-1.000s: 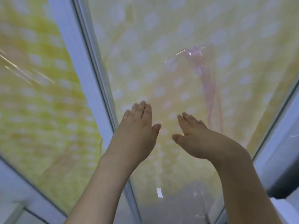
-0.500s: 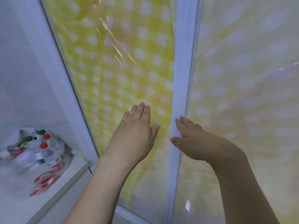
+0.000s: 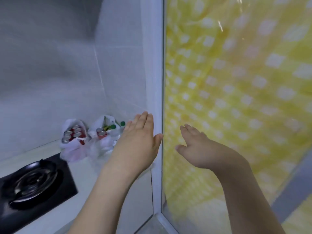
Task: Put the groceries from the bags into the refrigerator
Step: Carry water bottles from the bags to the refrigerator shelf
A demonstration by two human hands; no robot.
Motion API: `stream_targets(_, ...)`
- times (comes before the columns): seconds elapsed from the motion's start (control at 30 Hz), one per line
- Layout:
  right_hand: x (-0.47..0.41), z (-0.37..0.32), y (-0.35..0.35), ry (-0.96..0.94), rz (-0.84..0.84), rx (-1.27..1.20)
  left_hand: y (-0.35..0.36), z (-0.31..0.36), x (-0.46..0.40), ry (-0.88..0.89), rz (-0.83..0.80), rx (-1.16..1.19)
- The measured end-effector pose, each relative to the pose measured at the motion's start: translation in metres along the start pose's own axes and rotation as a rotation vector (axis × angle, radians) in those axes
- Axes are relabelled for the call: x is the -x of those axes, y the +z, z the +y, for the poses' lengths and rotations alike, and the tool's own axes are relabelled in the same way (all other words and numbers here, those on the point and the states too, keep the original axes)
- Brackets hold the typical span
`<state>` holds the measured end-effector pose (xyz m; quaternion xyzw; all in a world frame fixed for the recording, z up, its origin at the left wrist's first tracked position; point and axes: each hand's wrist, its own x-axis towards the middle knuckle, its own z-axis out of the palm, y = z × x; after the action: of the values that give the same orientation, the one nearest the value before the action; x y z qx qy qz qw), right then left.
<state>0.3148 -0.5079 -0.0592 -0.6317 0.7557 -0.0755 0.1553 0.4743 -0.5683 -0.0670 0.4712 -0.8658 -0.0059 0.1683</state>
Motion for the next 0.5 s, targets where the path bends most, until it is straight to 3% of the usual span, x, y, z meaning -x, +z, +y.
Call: stream_targets(0.5,-0.128,-0.124,0.040,-0.313,-0.119,0.044,-0.007,-0.152,0.000,-0.300,-0.005,-0.025)
